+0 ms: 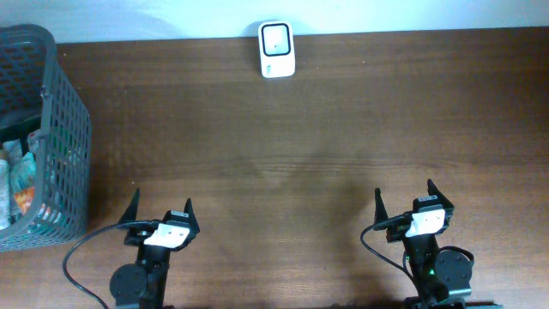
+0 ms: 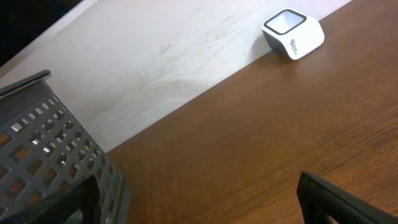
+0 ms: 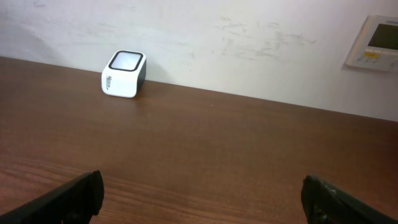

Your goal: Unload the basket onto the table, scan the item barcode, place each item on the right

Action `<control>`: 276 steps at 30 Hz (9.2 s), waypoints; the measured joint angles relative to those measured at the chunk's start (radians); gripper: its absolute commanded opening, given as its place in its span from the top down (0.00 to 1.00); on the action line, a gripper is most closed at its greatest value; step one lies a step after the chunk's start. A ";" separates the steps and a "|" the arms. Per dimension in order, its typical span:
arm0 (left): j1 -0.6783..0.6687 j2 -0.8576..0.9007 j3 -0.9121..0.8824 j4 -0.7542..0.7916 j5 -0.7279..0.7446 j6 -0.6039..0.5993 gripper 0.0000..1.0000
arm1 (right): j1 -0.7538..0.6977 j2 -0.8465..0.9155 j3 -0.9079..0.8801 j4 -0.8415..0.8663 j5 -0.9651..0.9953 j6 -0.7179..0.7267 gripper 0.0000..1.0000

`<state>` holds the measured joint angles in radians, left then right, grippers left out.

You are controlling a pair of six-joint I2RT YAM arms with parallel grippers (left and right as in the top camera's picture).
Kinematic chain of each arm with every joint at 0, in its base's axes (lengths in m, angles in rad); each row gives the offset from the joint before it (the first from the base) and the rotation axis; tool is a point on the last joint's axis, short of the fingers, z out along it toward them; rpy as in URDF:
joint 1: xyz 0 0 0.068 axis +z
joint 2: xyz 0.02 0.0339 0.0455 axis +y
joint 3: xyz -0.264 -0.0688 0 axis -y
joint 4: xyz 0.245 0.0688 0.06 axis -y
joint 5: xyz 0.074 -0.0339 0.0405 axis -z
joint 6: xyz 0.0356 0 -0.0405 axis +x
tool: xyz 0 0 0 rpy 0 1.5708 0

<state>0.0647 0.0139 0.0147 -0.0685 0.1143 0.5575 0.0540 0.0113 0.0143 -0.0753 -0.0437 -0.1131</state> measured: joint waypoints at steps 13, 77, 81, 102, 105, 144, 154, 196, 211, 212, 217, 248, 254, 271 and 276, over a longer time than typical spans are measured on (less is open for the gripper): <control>0.000 0.000 0.000 0.000 0.000 0.000 0.01 | 0.000 0.000 0.000 0.000 0.000 0.000 0.02; 0.000 0.424 0.424 -0.105 0.114 -0.087 0.01 | 0.000 0.000 0.000 0.000 0.000 0.000 0.02; 0.000 0.424 0.457 -0.127 0.120 -0.088 0.01 | 0.000 0.000 0.000 0.000 0.000 0.000 0.02; 0.000 0.794 0.726 -0.306 0.224 -0.091 0.01 | 0.000 0.000 0.000 0.000 0.000 0.000 0.02; 0.000 0.864 0.810 -0.380 0.243 -0.091 0.01 | 0.000 0.000 0.000 0.000 0.000 0.000 0.02; 0.000 1.104 1.138 -0.728 0.218 -0.399 0.01 | 0.000 0.000 0.000 0.000 0.000 0.000 0.02; 0.000 1.247 1.544 -0.863 -0.106 -0.617 0.01 | 0.000 0.000 0.000 0.000 0.000 0.000 0.02; 0.700 2.025 1.651 -0.972 -0.249 -0.681 0.65 | 0.000 0.000 0.000 0.000 0.000 0.000 0.02; 0.700 1.959 1.687 -0.986 -0.245 -0.681 1.00 | 0.000 0.000 0.000 0.000 0.000 0.000 0.02; 0.700 1.938 1.687 -0.975 -0.239 -0.681 1.00 | 0.000 0.000 0.000 0.000 0.000 0.000 0.02; 0.700 1.835 1.701 -0.930 -0.198 -0.681 1.00 | 0.000 0.000 0.000 0.000 0.000 0.000 0.02; -0.358 1.788 1.400 -0.741 -0.090 -0.965 1.00 | 0.000 0.000 0.000 0.000 0.000 0.000 0.02; -0.401 1.903 1.393 -0.686 -0.087 -0.974 1.00 | 0.000 0.000 0.000 0.000 0.000 -0.001 0.02; -0.302 1.871 1.900 -1.053 -0.084 -0.807 0.34 | 0.000 0.000 0.000 0.000 0.000 0.000 0.02; -0.086 1.724 2.120 -1.182 -0.084 -0.781 0.34 | 0.000 0.000 0.000 0.000 0.000 0.000 0.02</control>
<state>-0.0216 1.7382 2.1349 -1.2503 0.0303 -0.2234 0.0540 0.0109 0.0139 -0.0753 -0.0437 -0.1135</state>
